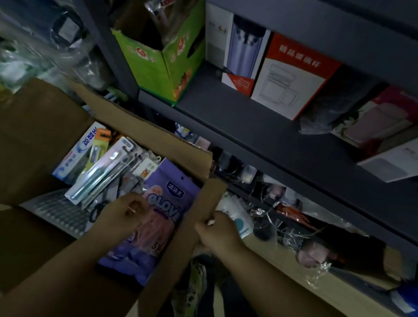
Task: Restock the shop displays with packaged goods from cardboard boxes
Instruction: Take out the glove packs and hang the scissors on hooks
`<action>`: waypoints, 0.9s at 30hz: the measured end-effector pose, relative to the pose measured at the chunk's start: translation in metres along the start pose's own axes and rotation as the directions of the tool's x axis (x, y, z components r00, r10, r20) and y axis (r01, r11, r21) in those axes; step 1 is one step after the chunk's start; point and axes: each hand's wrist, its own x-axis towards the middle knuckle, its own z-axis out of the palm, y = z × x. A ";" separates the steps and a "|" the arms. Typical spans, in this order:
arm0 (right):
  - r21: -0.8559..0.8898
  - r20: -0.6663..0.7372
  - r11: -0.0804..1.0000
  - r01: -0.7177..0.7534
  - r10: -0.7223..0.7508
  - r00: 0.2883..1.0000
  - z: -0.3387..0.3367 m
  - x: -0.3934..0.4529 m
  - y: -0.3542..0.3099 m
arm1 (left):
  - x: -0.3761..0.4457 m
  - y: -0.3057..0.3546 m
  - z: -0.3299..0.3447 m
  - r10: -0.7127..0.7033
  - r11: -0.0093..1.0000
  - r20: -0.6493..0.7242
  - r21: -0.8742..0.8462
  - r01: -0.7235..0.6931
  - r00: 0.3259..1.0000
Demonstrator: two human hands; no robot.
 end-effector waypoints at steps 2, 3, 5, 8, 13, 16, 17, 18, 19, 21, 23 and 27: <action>0.001 -0.045 1.000 0.007 -0.007 0.999 -0.004 0.006 0.012 | 0.005 -0.011 -0.004 -0.035 0.999 -0.053 0.019 0.036 0.998; -0.002 -0.057 1.000 0.010 -0.011 0.998 -0.004 0.008 0.017 | 0.006 -0.015 -0.005 -0.052 0.998 -0.069 0.032 0.055 0.996; -0.012 -0.081 0.999 0.036 -0.037 0.996 -0.002 0.011 0.021 | 0.011 -0.025 -0.005 -0.082 0.994 -0.069 0.072 0.087 0.994; -0.107 -0.240 0.990 0.090 -0.114 0.964 0.002 0.005 0.015 | 0.021 -0.044 -0.002 -0.115 0.982 -0.035 0.146 0.118 0.993; -0.691 -0.350 0.660 0.295 -0.663 0.662 0.006 -0.004 0.003 | 0.033 -0.066 0.014 -0.260 0.961 0.120 0.124 0.245 0.958; -0.760 -0.104 0.448 0.471 -0.799 0.592 0.013 0.011 0.011 | 0.035 -0.076 0.027 -0.319 0.947 0.149 0.102 0.306 0.936; -0.733 -0.037 0.427 0.530 -0.803 0.595 0.015 0.013 0.012 | 0.035 -0.077 0.028 -0.330 0.941 0.146 0.125 0.313 0.933; -0.721 0.004 0.422 0.549 -0.790 0.613 0.016 0.013 0.014 | 0.037 -0.078 0.030 -0.320 0.939 0.136 0.174 0.295 0.938; -0.720 0.024 0.435 0.541 -0.764 0.645 0.015 0.012 0.015 | 0.037 -0.079 0.032 -0.307 0.931 0.122 0.242 0.272 0.944; -0.711 0.047 0.471 0.522 -0.710 0.703 0.012 0.007 0.016 | 0.038 -0.083 0.035 -0.290 0.910 0.078 0.331 0.249 0.954; -0.699 0.051 0.495 0.516 -0.686 0.726 0.011 0.004 0.018 | 0.038 -0.083 0.040 -0.288 0.909 0.075 0.334 0.248 0.955; -0.662 0.048 0.532 0.529 -0.673 0.738 0.008 0.003 0.016 | 0.040 -0.073 0.037 -0.285 0.926 0.090 0.283 0.250 0.954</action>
